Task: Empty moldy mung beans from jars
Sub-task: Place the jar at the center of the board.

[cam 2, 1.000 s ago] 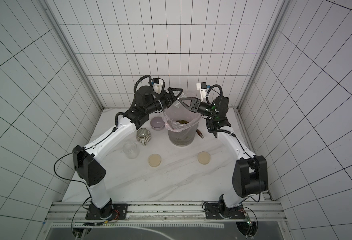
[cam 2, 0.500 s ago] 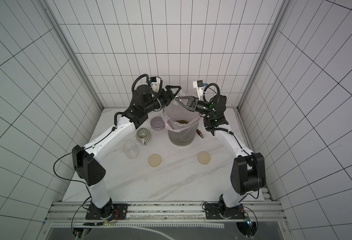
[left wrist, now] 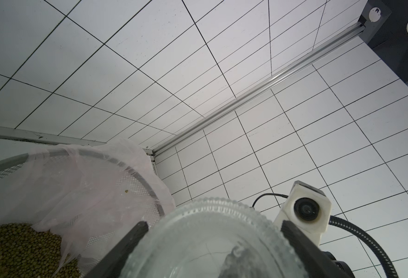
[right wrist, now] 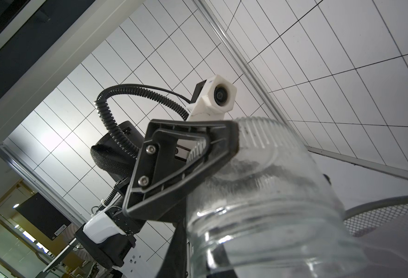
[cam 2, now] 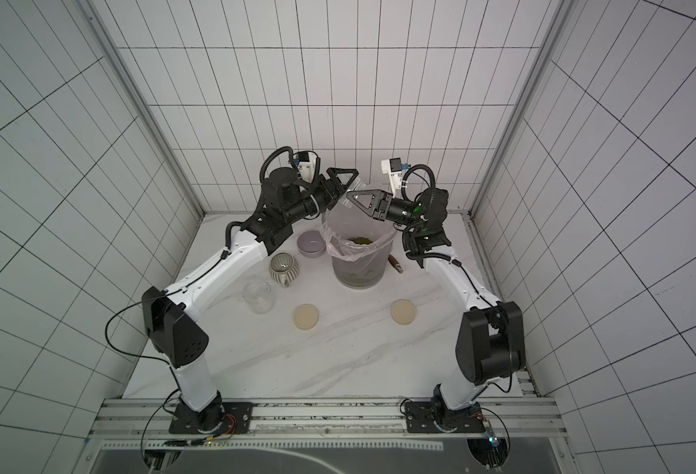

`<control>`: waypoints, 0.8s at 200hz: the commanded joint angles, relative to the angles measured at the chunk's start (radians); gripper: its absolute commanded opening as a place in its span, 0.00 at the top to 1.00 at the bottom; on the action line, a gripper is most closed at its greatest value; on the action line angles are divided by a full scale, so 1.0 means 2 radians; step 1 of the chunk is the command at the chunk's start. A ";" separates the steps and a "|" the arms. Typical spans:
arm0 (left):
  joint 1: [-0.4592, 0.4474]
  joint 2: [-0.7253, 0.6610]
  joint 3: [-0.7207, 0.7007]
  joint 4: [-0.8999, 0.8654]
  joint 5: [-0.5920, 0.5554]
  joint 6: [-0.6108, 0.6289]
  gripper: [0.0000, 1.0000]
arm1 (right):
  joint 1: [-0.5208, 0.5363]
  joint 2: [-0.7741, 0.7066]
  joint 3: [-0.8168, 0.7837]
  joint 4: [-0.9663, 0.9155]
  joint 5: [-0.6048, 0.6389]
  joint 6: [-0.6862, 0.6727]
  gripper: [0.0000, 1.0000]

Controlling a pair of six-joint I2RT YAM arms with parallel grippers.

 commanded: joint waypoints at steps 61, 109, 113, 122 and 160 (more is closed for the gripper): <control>0.004 -0.030 -0.012 0.008 -0.006 0.020 0.02 | -0.007 -0.012 -0.010 0.002 0.012 0.006 1.00; 0.018 -0.042 -0.018 0.011 -0.007 0.023 0.02 | -0.018 -0.024 -0.024 -0.020 0.014 -0.007 1.00; 0.020 -0.044 -0.019 0.011 -0.007 0.023 0.02 | -0.019 -0.026 -0.023 -0.026 0.013 -0.011 1.00; 0.024 -0.048 -0.022 0.009 -0.009 0.026 0.02 | -0.021 -0.028 -0.021 -0.039 0.013 -0.019 1.00; 0.048 -0.070 -0.029 -0.018 -0.016 0.055 0.02 | -0.025 -0.047 0.000 -0.134 0.012 -0.082 1.00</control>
